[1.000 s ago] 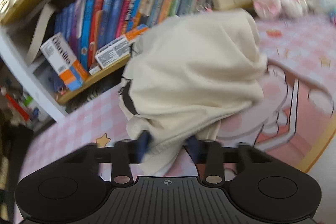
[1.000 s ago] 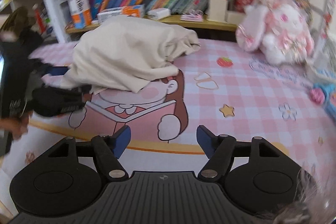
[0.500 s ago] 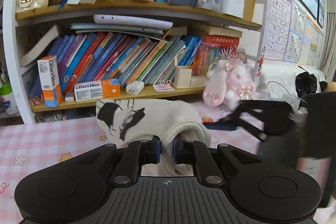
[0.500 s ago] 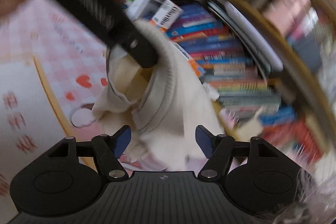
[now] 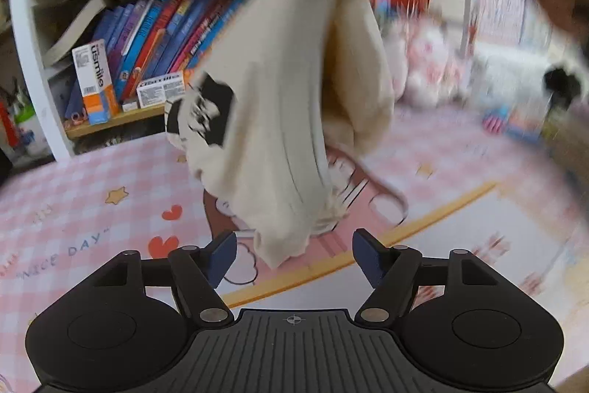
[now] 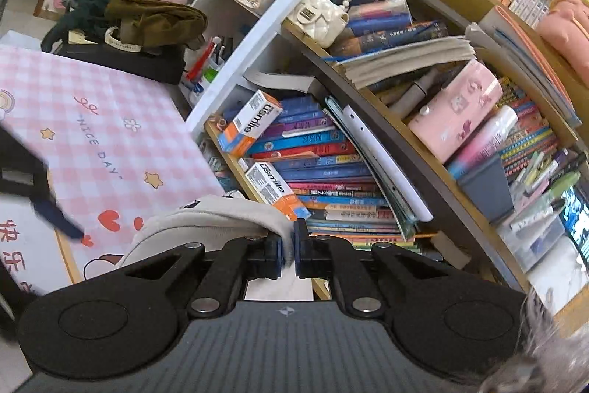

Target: Fold clothes

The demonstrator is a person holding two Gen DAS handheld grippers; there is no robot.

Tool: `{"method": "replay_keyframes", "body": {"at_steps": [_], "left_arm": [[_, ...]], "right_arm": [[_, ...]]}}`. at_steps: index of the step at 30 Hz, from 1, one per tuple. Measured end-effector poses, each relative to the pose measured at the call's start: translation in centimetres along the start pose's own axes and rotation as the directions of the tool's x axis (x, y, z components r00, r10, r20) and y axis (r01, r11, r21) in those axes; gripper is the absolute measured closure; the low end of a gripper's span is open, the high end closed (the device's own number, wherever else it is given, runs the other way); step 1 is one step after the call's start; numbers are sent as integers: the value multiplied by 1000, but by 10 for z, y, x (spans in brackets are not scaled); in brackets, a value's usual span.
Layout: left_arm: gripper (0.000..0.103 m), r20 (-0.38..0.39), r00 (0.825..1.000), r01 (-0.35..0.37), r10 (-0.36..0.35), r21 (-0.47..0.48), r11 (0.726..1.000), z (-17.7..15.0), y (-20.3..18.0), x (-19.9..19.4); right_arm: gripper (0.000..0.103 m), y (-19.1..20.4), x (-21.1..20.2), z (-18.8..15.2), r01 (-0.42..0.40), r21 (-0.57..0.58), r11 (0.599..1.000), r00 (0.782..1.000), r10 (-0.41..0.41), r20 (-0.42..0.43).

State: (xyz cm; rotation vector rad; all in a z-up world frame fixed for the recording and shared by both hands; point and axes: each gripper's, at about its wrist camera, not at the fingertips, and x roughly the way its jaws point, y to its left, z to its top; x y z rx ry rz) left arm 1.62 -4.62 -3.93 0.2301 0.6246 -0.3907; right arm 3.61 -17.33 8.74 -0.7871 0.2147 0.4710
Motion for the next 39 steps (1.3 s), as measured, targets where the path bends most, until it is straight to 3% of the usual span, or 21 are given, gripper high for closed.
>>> {"method": "replay_keyframes", "body": {"at_steps": [2,5,6,7,8,11,13,16,18,20,23,24,25,30,32,33,36,37,39], "left_arm": [[32,3,997,-71,71,30,997,-3,-10,15],[33,22,991,-131,131,-7,991,0,-7,27],[52,27,991,-134,135,-30,991,1,-4,28],[85,24,992,-125,126,-55,991,2,0,28],[89,24,992,-118,121,-81,990,4,4,26],[95,60,992,-102,113,-163,981,11,19,7],[96,124,982,-116,143,-204,972,22,31,-18],[96,266,940,-139,212,-269,953,47,51,-66],[96,394,880,-157,265,-286,945,71,59,-106],[96,522,793,-179,315,-294,939,95,62,-147],[96,710,608,-188,355,-306,933,127,63,-212],[96,767,533,-194,357,-300,934,135,60,-232],[96,794,494,-196,355,-296,935,139,60,-242],[95,661,682,-166,313,-277,946,137,84,-181],[95,598,747,-153,291,-271,950,137,93,-156],[95,564,778,-146,278,-268,952,136,98,-144],[94,456,858,-125,237,-263,957,135,112,-107],[94,418,881,-118,222,-262,958,135,117,-95],[94,339,921,-103,191,-260,960,134,127,-71]], "right_arm": [[97,3,-3,3,-8,-9,1000,1000,8,-2],[97,3,-8,3,-21,1,1000,1000,21,-13],[97,2,-10,1,-27,14,1000,999,27,-18],[97,-1,-11,-1,-35,37,999,999,36,-25],[97,-3,-12,-3,-38,60,997,999,40,-32],[97,-10,-18,-8,-16,101,995,999,21,-41],[97,-16,-24,-12,18,117,993,999,-14,-36],[98,-31,-43,-10,97,129,987,995,-99,9],[98,-41,-63,-1,168,115,979,982,-177,74],[98,-51,-84,9,239,107,965,957,-253,145],[98,-63,-127,33,356,120,927,871,-376,317],[98,-67,-141,41,394,129,910,832,-412,372],[98,-70,-156,49,429,141,892,788,-446,424],[98,-90,-225,87,570,228,789,523,-563,640],[98,-99,-224,91,537,246,807,544,-554,630],[98,-103,-218,90,514,253,820,569,-547,614],[98,-110,-153,69,371,263,891,779,-453,433],[98,-112,-131,62,321,274,907,836,-407,368],[98,-113,-85,46,220,307,926,927,-296,229]]}}
